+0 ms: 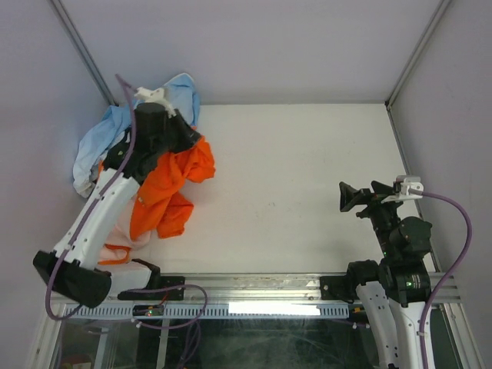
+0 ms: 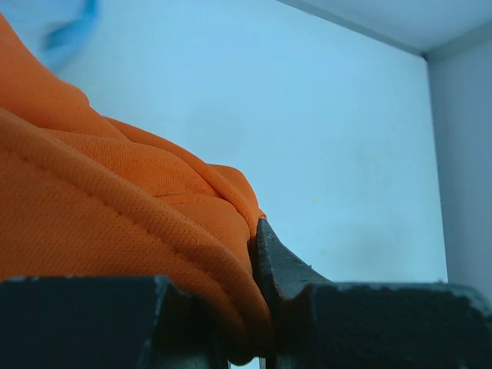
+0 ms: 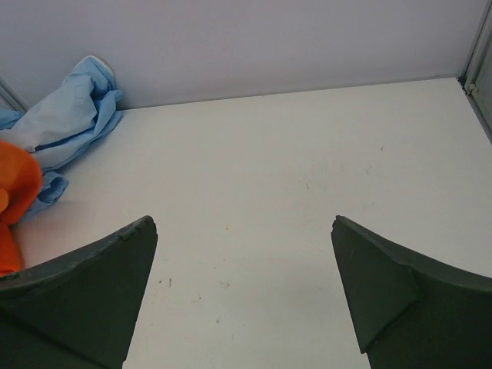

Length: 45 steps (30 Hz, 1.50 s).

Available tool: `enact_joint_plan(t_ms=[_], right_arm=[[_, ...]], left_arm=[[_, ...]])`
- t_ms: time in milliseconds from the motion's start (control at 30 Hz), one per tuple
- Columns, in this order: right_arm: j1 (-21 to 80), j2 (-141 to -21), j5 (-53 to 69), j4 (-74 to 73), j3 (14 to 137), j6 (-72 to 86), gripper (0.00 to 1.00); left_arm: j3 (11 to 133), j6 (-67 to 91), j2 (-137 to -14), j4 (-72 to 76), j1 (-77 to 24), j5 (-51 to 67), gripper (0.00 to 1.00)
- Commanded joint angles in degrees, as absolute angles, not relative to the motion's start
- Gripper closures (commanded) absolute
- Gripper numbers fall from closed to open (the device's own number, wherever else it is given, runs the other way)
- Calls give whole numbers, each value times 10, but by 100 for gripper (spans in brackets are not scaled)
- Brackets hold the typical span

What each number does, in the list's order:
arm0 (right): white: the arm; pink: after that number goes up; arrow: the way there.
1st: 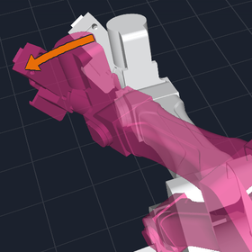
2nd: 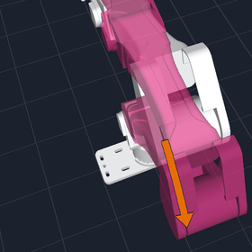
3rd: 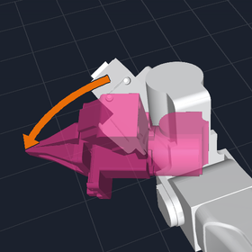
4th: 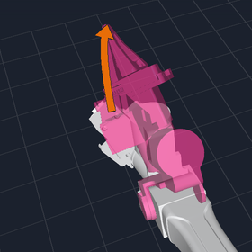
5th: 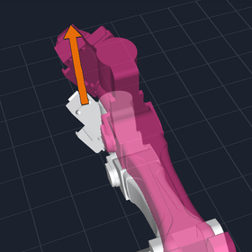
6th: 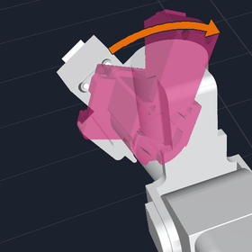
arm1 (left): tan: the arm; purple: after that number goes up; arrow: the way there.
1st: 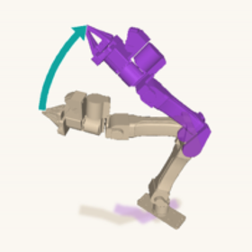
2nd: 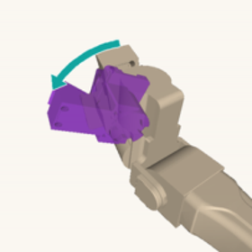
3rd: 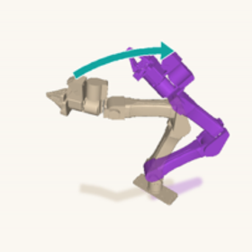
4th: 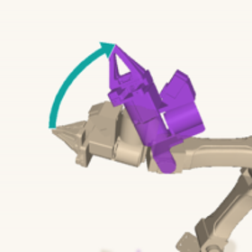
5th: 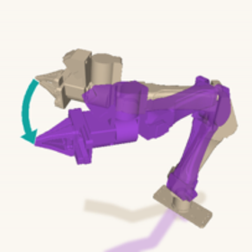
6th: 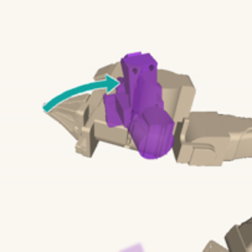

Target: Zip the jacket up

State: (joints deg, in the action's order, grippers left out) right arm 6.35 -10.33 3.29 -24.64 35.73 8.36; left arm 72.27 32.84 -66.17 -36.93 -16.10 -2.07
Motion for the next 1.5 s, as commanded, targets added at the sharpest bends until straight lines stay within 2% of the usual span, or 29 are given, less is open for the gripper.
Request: enact_joint_plan(t_ms=[0, 200, 333, 367, 467, 500, 567, 667, 800, 967, 1067, 1233, 1467], right_arm=[[61, -110, 38, -214, 359, 73, 1], [61, -106, 33, -215, 360, 73, 1], [61, -108, 31, -218, 360, 75, 0], [61, -108, 31, -218, 360, 78, 0], [61, -114, 36, -216, 362, 86, 1], [61, -118, 38, -215, 363, 91, 1], [61, -131, 52, -217, 370, 99, 0], [61, -158, 100, -217, 380, 94, 1], [61, -218, 192, -217, 397, 90, 0], [66, -310, 305, -172, 396, 115, 1], [112, -380, 333, -139, 396, 141, 3], [318, -504, 164, -102, 419, 128, 4], [448, -683, 24, -66, 495, 130, 5]], left_arm=[[880, 272, -770, -321, -296, 17, 100], [1109, 222, -949, -323, -436, 18, 100], [1187, 212, -1038, -319, -488, 49, 98], [1191, 218, -1054, -315, -493, 65, 93], [1180, 235, -1081, -305, -496, 87, 68], [1169, 239, -1079, -303, -496, 81, 60], [1134, 242, -1058, -291, -496, 66, 52], [1035, 243, -996, -253, -494, 32, 35], [872, 267, -898, -211, -469, -11, 25], [684, 320, -757, -195, -386, -19, 24], [595, 335, -681, -206, -346, -36, 22], [501, 355, -618, -220, -316, -61, 19], [445, 378, -637, -204, -314, -48, 21]])
